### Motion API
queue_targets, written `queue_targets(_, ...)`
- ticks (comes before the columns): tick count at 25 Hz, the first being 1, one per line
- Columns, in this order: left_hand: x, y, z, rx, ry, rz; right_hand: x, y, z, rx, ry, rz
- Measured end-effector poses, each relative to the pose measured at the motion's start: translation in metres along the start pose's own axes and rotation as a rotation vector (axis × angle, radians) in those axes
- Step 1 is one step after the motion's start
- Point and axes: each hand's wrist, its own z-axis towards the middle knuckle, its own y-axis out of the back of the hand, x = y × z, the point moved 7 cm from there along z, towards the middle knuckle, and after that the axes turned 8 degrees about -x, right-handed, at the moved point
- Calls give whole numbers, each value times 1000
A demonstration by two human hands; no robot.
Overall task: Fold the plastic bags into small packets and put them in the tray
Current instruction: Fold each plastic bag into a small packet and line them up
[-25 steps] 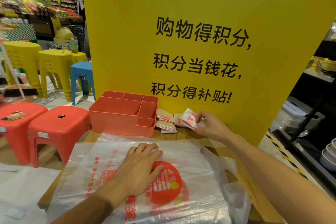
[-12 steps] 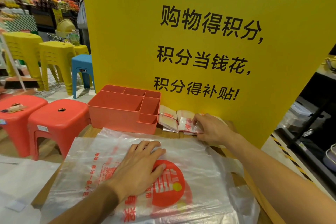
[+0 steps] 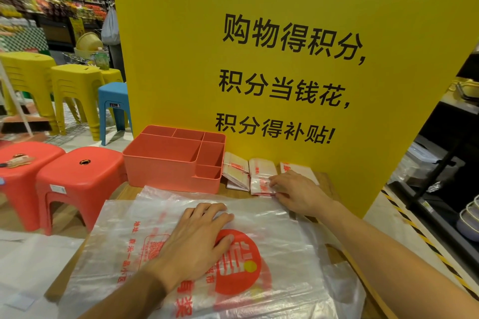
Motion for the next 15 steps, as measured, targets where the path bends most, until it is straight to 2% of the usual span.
queue_targets(3, 0, 0, 1, 7, -1, 5, 1, 9, 0, -39, 13, -17)
queue_targets(8, 1, -4, 1, 42, -14, 7, -3, 21, -15, -122, -75, 28)
queue_targets(12, 0, -4, 3, 67, -31, 41, 28, 60, -57, -294, -123, 137)
queue_targets(13, -1, -3, 3, 77, -40, 61, 48, 69, -78, -298, -113, 203)
queue_targets(15, -5, -2, 3, 93, -76, 120, 96, 68, -128, -137, -110, 315)
